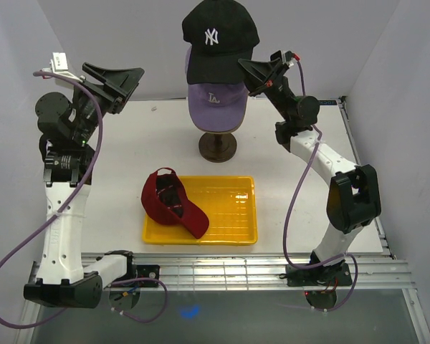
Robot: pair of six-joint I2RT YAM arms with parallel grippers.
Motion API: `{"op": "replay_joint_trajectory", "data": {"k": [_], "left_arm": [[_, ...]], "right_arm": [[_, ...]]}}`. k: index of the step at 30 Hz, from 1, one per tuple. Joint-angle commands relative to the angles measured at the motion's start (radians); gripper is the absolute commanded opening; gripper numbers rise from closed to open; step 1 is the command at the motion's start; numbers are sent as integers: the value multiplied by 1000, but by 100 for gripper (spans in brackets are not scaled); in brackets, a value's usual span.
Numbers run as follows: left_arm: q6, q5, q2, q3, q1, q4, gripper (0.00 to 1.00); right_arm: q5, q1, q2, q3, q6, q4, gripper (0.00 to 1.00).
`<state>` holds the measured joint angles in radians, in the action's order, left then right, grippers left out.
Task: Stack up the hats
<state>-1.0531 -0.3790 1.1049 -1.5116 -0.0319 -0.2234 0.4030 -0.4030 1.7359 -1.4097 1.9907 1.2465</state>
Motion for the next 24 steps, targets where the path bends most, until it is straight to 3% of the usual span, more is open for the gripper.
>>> {"op": "replay_joint_trajectory", "data": {"k": [1, 8, 15, 24], "left_arm": [[-10, -101, 39, 11, 3, 73, 73], [-81, -270, 159, 10, -31, 194, 75], [-82, -314, 283, -47, -108, 248, 76], [-117, -327, 329, -45, -134, 317, 75]], "right_arm": [[10, 4, 2, -3, 240, 156, 8], [22, 4, 17, 17, 255, 192, 8], [23, 6, 30, 22, 270, 208, 8], [31, 7, 42, 0, 283, 217, 8]]}}
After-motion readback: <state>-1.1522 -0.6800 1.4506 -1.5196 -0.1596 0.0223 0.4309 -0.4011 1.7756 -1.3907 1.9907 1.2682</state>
